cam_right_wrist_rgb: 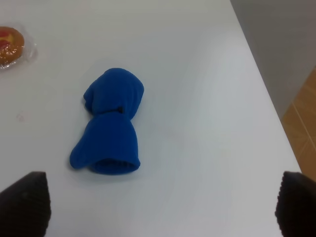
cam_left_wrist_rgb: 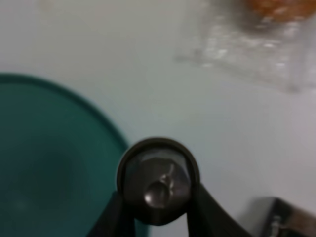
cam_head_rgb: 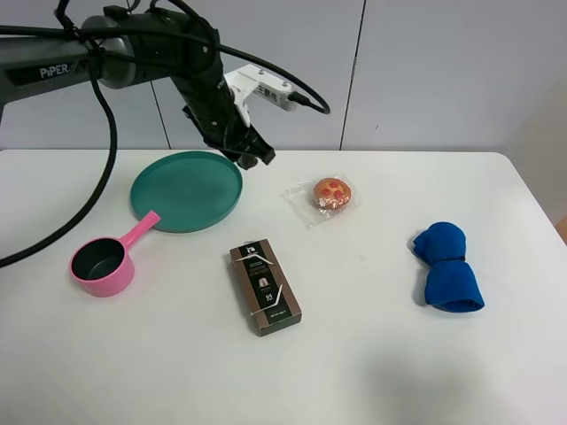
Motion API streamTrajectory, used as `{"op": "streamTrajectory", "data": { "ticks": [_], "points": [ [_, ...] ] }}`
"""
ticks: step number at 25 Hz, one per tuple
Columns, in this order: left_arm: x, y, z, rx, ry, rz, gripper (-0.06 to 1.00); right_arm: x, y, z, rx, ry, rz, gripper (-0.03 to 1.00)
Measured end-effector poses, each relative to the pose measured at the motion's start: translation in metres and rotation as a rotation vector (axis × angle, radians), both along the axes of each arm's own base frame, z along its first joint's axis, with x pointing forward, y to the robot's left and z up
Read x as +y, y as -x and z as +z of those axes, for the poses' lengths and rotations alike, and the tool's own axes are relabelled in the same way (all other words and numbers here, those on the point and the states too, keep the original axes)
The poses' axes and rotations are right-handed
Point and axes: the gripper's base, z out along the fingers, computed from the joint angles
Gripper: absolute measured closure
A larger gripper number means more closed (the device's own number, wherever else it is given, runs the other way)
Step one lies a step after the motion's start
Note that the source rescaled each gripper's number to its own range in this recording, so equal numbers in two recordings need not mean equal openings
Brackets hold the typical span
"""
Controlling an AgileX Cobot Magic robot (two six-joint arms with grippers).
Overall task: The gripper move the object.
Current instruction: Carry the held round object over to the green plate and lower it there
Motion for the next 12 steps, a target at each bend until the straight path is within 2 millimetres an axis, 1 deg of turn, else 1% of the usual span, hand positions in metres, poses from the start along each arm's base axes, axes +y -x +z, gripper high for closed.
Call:
{"op": "streamTrajectory", "data": {
  "ticks": [3,6,8,12],
  "points": [
    [0.032,-0.014,-0.004,0.000,0.000,0.073,0.94,0.000,0.000,0.000,0.000,0.000,0.000,-0.03],
    [0.059,-0.021,-0.018,-0.002,-0.018,0.112,0.94,0.000,0.000,0.000,0.000,0.000,0.000,-0.03],
    [0.070,-0.021,-0.029,0.003,-0.032,0.115,0.94,0.000,0.000,0.000,0.000,0.000,0.000,-0.03],
    [0.085,-0.020,-0.052,-0.022,-0.041,0.110,0.94,0.000,0.000,0.000,0.000,0.000,0.000,-0.03]
  ]
}}
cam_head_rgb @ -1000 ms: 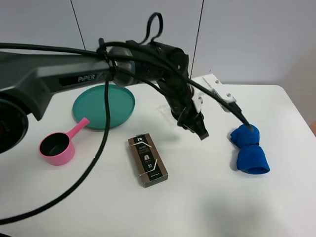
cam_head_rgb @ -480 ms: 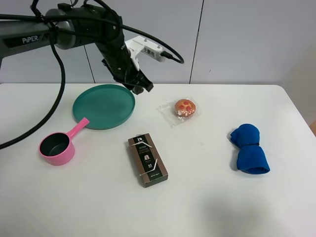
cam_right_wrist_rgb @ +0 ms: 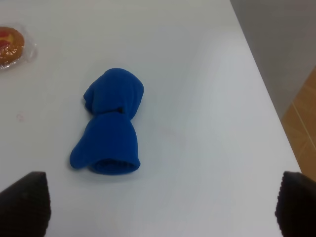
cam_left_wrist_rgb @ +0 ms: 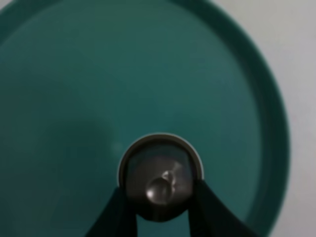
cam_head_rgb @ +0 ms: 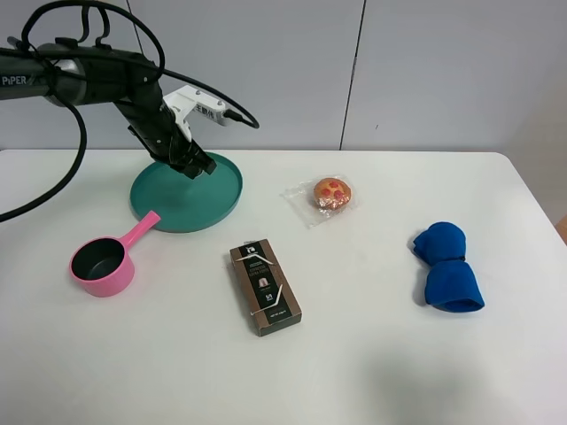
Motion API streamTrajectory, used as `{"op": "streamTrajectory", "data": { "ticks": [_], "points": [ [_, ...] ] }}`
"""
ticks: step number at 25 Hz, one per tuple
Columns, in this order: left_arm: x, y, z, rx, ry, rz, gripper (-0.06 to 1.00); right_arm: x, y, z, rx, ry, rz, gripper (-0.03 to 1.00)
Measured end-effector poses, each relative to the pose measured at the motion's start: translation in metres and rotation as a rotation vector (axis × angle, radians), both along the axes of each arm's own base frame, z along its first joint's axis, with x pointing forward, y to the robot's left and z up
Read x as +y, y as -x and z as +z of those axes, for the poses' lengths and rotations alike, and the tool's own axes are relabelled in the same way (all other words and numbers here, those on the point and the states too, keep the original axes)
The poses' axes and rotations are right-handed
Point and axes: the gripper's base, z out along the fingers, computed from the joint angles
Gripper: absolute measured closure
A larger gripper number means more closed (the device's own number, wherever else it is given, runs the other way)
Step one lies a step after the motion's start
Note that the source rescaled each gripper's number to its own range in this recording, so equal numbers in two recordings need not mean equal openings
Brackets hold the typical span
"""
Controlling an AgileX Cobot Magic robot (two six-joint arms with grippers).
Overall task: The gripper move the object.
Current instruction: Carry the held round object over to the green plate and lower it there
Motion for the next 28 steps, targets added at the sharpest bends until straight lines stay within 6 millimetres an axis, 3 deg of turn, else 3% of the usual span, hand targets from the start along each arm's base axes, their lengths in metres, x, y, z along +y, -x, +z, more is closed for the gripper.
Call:
{"op": "streamTrajectory", "data": {
  "ticks": [10,16,25,27,28],
  "points": [
    [0.025,-0.009,-0.040,-0.096,0.009,0.029,0.94,0.000,0.000,0.000,0.000,0.000,0.000,-0.03],
    [0.030,-0.012,-0.067,-0.070,-0.015,0.010,0.94,0.000,0.000,0.000,0.000,0.000,0.000,-0.03],
    [0.030,-0.011,-0.073,-0.057,-0.018,0.009,0.94,0.000,0.000,0.000,0.000,0.000,0.000,-0.03],
    [0.030,-0.011,-0.073,-0.053,-0.019,0.009,0.86,0.000,0.000,0.000,0.000,0.000,0.000,-0.03],
    [0.030,-0.010,-0.073,-0.046,-0.021,0.009,0.72,0.000,0.000,0.000,0.000,0.000,0.000,-0.03]
  ]
}}
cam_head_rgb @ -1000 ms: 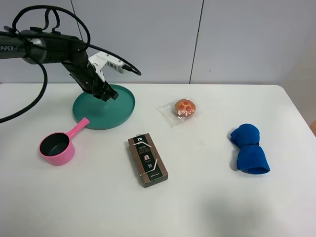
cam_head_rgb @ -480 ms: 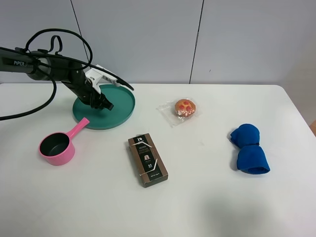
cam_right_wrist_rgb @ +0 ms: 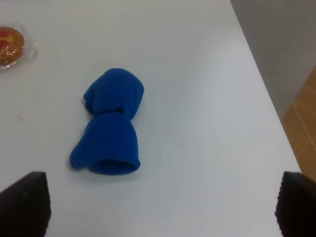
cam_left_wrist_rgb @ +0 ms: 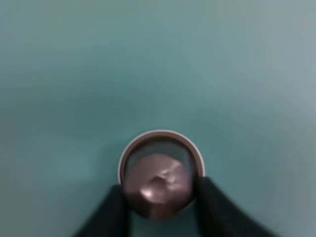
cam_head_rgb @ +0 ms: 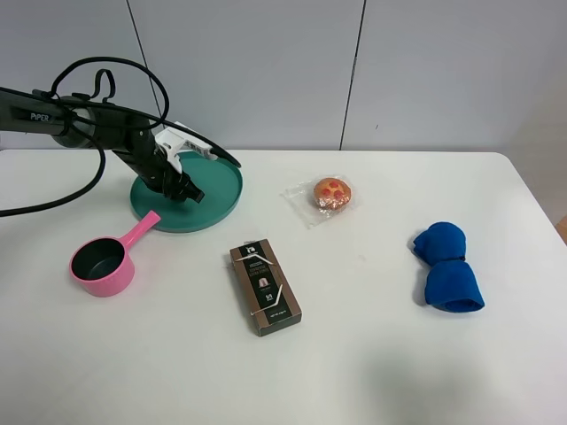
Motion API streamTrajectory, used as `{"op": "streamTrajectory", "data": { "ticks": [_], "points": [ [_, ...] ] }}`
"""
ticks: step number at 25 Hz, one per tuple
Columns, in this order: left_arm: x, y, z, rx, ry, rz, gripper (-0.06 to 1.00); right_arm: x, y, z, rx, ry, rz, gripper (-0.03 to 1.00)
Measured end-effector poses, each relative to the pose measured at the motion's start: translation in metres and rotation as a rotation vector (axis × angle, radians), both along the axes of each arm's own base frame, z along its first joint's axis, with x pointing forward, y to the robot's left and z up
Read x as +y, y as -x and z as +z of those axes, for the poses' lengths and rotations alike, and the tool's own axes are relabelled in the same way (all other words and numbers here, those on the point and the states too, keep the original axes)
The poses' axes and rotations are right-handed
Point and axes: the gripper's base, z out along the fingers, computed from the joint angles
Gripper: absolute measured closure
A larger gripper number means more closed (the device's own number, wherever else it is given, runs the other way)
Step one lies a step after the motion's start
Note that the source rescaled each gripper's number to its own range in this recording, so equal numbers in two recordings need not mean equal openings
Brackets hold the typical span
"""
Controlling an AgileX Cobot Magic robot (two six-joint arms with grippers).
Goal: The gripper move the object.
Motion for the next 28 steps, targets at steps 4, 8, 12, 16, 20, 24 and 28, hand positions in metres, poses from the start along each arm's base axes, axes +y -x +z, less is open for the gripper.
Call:
{"op": "streamTrajectory", "data": {
  "ticks": [4,8,12,16,20,24,28],
  "points": [
    [0.000,0.000,0.009,-0.012,0.008,0.008,0.07,0.000,0.000,0.000,0.000,0.000,0.000,-0.03],
    [0.000,0.000,0.030,-0.048,0.033,0.034,-0.04,0.000,0.000,0.000,0.000,0.000,0.000,-0.03],
    [-0.003,0.010,0.073,-0.077,0.062,0.056,-0.05,0.000,0.000,0.000,0.000,0.000,0.000,-0.03],
    [-0.006,0.034,0.134,-0.088,0.087,0.069,-0.05,0.000,0.000,0.000,0.000,0.000,0.000,-0.03],
    [0.003,0.052,0.185,-0.173,0.129,0.102,-0.05,0.000,0.000,0.000,0.000,0.000,0.000,-0.03],
    [0.028,0.069,0.225,-0.253,0.113,0.143,-0.05,0.000,0.000,0.000,0.000,0.000,0.000,-0.03],
    [0.068,0.085,0.255,-0.309,0.064,0.223,-0.05,0.000,0.000,0.000,0.000,0.000,0.000,-0.03]
  ]
}}
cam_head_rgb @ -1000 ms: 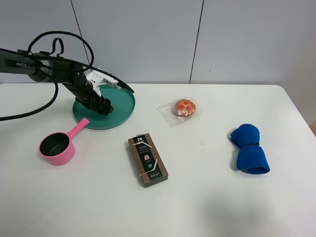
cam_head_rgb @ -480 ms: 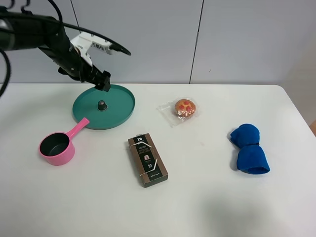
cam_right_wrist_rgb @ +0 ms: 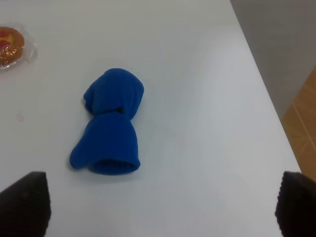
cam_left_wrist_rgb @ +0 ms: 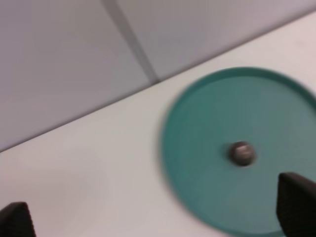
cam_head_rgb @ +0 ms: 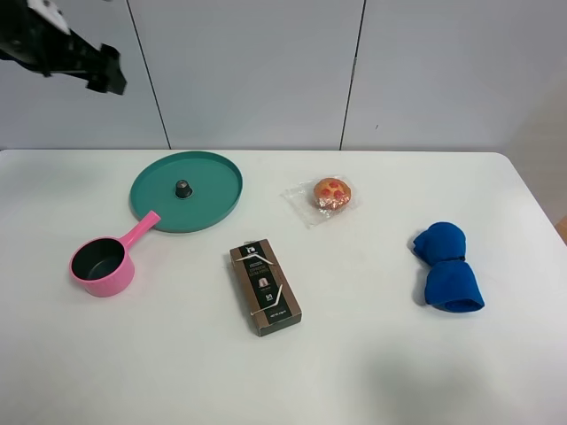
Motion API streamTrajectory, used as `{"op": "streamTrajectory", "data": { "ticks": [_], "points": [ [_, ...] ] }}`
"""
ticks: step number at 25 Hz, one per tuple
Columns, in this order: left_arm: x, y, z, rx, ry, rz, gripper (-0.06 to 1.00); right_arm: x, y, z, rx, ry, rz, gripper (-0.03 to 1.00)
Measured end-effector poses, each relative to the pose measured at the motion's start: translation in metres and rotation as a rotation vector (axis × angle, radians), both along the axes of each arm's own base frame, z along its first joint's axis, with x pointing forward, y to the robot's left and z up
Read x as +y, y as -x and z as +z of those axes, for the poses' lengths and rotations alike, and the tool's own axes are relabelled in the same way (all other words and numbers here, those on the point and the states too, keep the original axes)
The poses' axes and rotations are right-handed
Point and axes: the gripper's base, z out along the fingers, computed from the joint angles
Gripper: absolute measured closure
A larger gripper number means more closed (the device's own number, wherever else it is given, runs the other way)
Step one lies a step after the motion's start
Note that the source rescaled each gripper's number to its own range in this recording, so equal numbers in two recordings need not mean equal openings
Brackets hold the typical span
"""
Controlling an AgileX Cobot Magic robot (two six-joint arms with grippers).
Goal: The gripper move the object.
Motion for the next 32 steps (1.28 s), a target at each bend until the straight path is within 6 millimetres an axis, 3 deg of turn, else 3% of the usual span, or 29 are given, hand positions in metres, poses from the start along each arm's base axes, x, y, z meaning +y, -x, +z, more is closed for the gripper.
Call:
{"op": "streamTrajectory", "data": {
  "ticks": [1,8,12,14,23,28,32],
  "points": [
    [0.000,0.000,0.000,0.000,0.000,0.000,-0.05,0.000,0.000,0.000,0.000,0.000,0.000,-0.03],
    [0.064,0.040,0.042,-0.056,-0.026,0.186,-0.05,0.000,0.000,0.000,0.000,0.000,0.000,-0.03],
    [0.079,0.068,0.059,-0.073,-0.034,0.248,-0.05,0.000,0.000,0.000,0.000,0.000,0.000,-0.03],
    [0.079,0.101,0.066,-0.111,-0.035,0.261,-0.05,0.000,0.000,0.000,0.000,0.000,0.000,-0.03],
    [0.057,0.227,0.057,-0.235,0.057,0.271,-0.05,0.000,0.000,0.000,0.000,0.000,0.000,-0.03],
    [0.043,0.299,0.039,-0.297,0.121,0.264,-0.05,0.000,0.000,0.000,0.000,0.000,0.000,-0.03],
    [0.036,0.340,0.012,-0.342,0.135,0.256,-0.05,0.000,0.000,0.000,0.000,0.000,0.000,-0.03]
  ]
}}
